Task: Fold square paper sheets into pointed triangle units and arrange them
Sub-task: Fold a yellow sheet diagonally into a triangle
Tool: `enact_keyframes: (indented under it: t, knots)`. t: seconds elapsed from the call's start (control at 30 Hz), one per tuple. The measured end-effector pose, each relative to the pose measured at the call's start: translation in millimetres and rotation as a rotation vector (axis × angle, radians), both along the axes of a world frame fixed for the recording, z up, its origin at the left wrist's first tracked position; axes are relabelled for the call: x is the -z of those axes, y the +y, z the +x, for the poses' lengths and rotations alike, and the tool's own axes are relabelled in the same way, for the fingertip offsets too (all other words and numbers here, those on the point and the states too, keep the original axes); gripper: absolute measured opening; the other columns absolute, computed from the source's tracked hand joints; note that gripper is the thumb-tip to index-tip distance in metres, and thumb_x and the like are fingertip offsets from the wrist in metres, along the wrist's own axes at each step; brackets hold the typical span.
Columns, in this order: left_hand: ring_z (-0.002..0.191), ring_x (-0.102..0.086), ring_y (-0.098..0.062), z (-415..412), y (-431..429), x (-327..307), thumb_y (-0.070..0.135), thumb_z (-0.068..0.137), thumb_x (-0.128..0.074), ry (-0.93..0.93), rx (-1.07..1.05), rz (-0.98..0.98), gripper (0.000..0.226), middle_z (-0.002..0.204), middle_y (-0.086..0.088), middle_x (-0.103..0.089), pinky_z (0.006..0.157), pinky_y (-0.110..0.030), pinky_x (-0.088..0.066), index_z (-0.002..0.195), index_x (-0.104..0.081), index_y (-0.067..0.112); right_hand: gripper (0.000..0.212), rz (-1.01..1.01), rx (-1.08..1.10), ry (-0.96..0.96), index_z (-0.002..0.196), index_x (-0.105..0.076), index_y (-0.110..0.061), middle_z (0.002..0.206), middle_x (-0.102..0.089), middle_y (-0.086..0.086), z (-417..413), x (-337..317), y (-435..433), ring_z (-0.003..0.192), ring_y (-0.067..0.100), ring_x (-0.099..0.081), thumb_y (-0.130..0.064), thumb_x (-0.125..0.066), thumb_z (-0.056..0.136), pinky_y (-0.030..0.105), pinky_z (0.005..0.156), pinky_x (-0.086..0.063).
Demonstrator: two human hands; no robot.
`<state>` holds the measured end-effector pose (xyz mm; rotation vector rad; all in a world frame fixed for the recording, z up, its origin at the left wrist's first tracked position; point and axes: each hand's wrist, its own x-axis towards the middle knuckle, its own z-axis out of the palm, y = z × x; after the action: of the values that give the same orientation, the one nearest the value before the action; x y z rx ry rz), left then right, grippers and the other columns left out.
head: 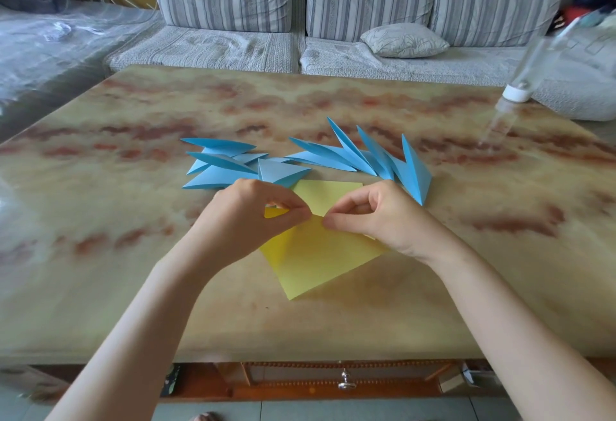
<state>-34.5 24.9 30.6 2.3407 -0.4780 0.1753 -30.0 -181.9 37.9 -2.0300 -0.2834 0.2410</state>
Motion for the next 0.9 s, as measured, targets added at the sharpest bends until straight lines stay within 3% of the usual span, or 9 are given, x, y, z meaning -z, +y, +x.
enact_keyframes:
  t: [0.17, 0.33, 0.57, 0.77, 0.9]
  knots:
    - [0.084, -0.062, 0.005, 1.9, 3.0, -0.4, 0.040, 0.080, -0.068, 0.005, -0.035, -0.015, 0.019, 0.078, 0.027, -0.067, 0.076, -0.023, -0.045, 0.070, -0.061, 0.054, 0.006, 0.002, 0.007, 0.008, 0.079, -0.076, -0.018, 0.079, -0.074, 0.003, 3.5, -0.3, -8.2, 0.072, 0.005, -0.062, -0.022, -0.079, 0.076, 0.021, 0.073, -0.046]
    - [0.082, -0.057, 0.015, 2.2, 8.1, -1.9, 0.040, 0.080, -0.069, 0.037, -0.086, -0.039, 0.014, 0.080, 0.026, -0.067, 0.068, -0.009, -0.038, 0.071, -0.064, 0.049, 0.008, -0.005, 0.019, -0.016, 0.077, -0.075, -0.018, 0.076, -0.074, -0.003, 6.3, 0.4, -18.8, 0.073, 0.002, -0.065, -0.023, -0.080, 0.074, 0.013, 0.074, -0.047]
    - [0.083, -0.056, 0.016, 3.6, 10.5, -2.0, 0.038, 0.081, -0.069, 0.044, -0.098, -0.021, 0.013, 0.080, 0.026, -0.067, 0.070, -0.007, -0.038, 0.072, -0.065, 0.047, 0.011, -0.015, 0.036, -0.015, 0.079, -0.076, -0.012, 0.077, -0.074, 0.003, 8.1, 0.3, -29.9, 0.072, 0.006, -0.063, -0.021, -0.080, 0.074, 0.017, 0.075, -0.049]
    - [0.083, -0.058, 0.010, 6.8, 16.1, -0.3, 0.037, 0.081, -0.070, 0.059, -0.109, -0.040, 0.004, 0.082, 0.021, -0.069, 0.075, -0.015, -0.042, 0.078, -0.071, 0.039, 0.004, 0.019, -0.004, -0.008, 0.076, -0.073, -0.009, 0.062, -0.069, -0.009, 8.5, -3.9, -38.1, 0.060, -0.002, -0.060, -0.012, -0.075, 0.078, 0.011, 0.065, -0.048]
    - [0.082, -0.057, 0.012, 6.7, 14.3, 0.4, 0.037, 0.081, -0.070, 0.066, -0.119, -0.020, 0.003, 0.081, 0.021, -0.069, 0.073, -0.012, -0.041, 0.080, -0.072, 0.038, 0.017, 0.009, 0.000, 0.001, 0.075, -0.074, -0.011, 0.071, -0.074, 0.001, 9.5, -3.0, -38.2, 0.068, 0.004, -0.064, -0.027, -0.077, 0.069, 0.021, 0.075, -0.053]
